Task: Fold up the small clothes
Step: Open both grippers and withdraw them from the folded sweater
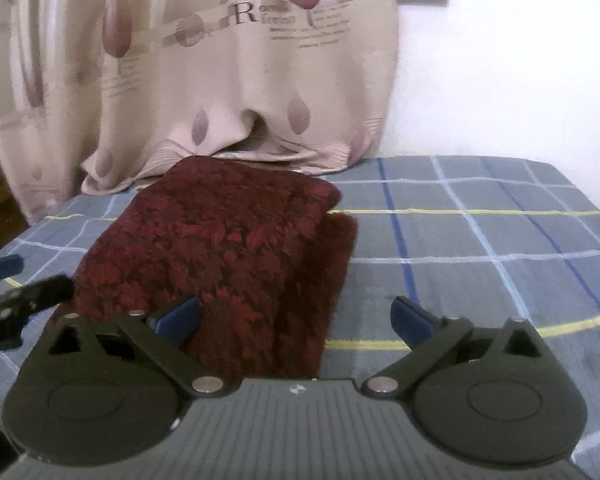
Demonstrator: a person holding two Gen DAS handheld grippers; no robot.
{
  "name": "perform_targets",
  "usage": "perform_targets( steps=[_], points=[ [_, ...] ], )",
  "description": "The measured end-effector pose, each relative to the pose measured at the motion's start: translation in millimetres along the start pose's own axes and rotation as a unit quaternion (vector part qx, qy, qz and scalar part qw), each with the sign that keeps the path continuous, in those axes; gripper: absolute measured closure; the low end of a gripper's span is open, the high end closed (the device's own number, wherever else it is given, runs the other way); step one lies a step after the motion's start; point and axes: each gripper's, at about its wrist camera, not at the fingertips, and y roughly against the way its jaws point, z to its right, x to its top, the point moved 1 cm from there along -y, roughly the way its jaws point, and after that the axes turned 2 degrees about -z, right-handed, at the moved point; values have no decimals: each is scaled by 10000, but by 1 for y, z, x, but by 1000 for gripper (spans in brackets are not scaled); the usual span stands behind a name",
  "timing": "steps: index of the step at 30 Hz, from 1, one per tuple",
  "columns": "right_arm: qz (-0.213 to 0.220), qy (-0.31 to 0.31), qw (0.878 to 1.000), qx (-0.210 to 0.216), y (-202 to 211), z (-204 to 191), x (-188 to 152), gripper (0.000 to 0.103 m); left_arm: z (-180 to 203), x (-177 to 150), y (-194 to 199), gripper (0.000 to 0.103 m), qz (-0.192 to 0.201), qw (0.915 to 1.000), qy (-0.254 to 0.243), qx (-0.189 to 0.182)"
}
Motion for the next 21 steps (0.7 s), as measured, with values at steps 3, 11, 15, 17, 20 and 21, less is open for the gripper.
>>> perform_targets(
  steps=[3,11,15,17,20,21],
  points=[
    [118,-164,9996,-170,14,3,-6,3,3,-3,9,2,23,10000,-5,5],
    [632,-105,9954,-709,66,-6,-33,0,21,2,22,2,-4,9994,-252,239],
    [775,-146,9955,-517,88,-6,-40,0,20,12,30,0,52,10000,21,12],
    [771,-133,9955,-538,94,-5,-39,0,18,17,33,0,62,9994,246,-237],
    [851,-220,9949,-502,105,-1,-38,0,19,22,37,0,75,9985,405,-350],
    [884,-228,9945,-506,108,-1,-37,0,19,23,39,0,113,9983,445,-364]
  ],
)
